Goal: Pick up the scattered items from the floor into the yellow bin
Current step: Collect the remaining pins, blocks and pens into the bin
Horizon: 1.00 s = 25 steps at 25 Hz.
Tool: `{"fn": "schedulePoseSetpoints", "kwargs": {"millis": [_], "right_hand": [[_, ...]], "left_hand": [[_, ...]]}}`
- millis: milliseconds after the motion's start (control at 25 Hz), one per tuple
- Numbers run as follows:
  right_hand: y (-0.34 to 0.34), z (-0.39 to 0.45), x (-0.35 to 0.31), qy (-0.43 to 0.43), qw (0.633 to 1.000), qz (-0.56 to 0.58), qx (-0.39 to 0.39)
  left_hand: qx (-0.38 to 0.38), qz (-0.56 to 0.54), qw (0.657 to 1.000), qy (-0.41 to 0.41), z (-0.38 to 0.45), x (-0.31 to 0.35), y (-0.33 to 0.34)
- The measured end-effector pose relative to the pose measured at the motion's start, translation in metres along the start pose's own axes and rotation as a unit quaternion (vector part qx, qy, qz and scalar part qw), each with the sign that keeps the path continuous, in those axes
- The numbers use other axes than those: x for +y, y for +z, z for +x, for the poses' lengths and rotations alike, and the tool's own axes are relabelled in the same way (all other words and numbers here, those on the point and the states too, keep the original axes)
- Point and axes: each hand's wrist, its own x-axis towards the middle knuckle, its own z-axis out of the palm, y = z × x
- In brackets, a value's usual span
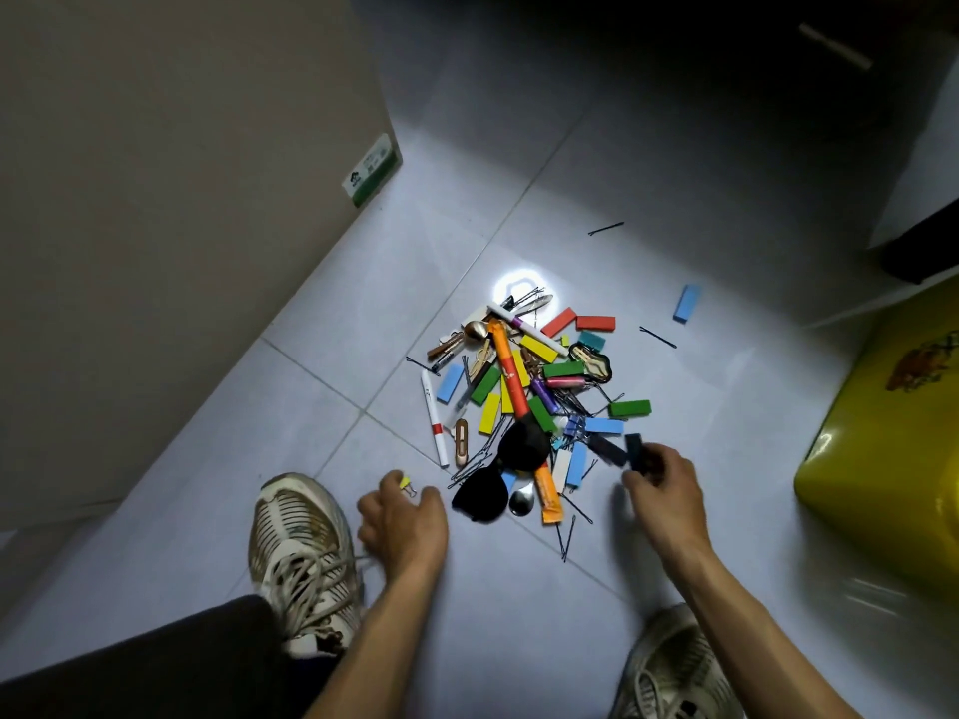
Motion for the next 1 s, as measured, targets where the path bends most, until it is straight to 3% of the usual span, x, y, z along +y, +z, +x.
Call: {"fn": "schedulePoseSetpoints", "kwargs": {"millis": [80, 160, 240, 360, 440, 560, 720, 1000], "right_hand": [[0.012, -0.006, -0.012, -0.032, 0.998, 0.036, -0.043], [0.006, -0.002, -0.018, -0.041, 0.998, 0.038, -0.008], [-0.007, 0.009, -0.017, -0.020, 0.998, 0.035, 0.040], [-0.003, 0.025, -0.026, -0.018, 0.999, -0.009, 0.043], [0.016, 0.028, -0.044, -0.062, 0.996, -0.050, 0.026], [0.051, 0.024, -0.068, -0.147, 0.988, -0.046, -0.005], [0.076, 0.025, -0.082, -0.134, 0.990, 0.016, -0.043], [0.085, 0.014, -0.082, -0.066, 0.969, 0.232, -0.056]], "left_hand": [[-0.055, -0.079, 0.993, 0.071, -0.013, 0.014, 0.015], [-0.044, -0.102, 0.990, 0.091, -0.008, 0.024, 0.014], [0.011, -0.081, 0.994, 0.069, 0.010, 0.027, 0.005], [0.010, -0.007, 0.998, 0.057, 0.025, 0.045, 0.012], [0.003, 0.027, 0.997, 0.077, 0.019, 0.064, 0.033], [-0.027, -0.005, 0.993, 0.111, 0.005, 0.089, 0.068], [-0.088, -0.034, 0.985, 0.144, 0.004, 0.104, 0.090], [-0.183, -0.185, 0.955, 0.145, -0.001, 0.101, 0.094]]}}
